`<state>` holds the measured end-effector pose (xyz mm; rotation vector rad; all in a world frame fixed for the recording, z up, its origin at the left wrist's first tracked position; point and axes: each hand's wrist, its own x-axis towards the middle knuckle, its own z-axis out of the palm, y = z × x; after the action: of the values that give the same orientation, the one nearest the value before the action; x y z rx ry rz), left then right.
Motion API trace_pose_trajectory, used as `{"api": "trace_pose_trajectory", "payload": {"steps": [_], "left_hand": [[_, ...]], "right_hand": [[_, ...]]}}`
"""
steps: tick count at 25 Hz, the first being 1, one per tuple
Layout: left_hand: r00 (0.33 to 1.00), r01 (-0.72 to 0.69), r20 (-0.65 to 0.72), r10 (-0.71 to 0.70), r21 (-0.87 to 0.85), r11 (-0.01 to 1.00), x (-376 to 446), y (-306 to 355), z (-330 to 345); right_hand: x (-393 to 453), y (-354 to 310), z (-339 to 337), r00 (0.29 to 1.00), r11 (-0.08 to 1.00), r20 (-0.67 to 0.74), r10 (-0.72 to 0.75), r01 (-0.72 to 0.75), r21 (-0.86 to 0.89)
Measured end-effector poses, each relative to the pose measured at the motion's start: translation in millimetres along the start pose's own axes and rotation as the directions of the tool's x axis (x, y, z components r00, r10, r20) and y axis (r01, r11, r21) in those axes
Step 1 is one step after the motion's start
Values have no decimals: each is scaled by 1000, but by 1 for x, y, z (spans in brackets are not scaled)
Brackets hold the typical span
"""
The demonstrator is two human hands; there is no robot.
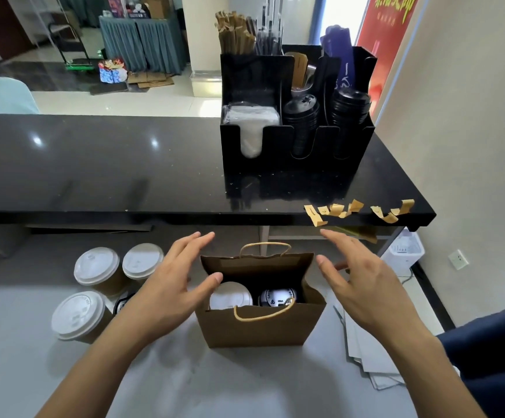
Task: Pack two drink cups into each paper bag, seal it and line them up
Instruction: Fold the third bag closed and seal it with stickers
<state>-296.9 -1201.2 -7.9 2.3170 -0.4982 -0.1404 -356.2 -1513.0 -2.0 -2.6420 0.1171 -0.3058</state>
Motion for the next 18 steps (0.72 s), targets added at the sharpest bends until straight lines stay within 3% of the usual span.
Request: {"api": "trace_pose_trajectory", "payload": {"steps": [8, 18], "left_hand": [[979, -179, -90, 185, 68, 981, 31, 53, -34], [922, -328, -155, 354, 174, 929, 90, 111, -75]], "right_hand": [[34, -30, -47, 988, 992, -127, -91, 100, 74], [104, -70, -96, 933, 968, -271, -237, 250, 13]]}}
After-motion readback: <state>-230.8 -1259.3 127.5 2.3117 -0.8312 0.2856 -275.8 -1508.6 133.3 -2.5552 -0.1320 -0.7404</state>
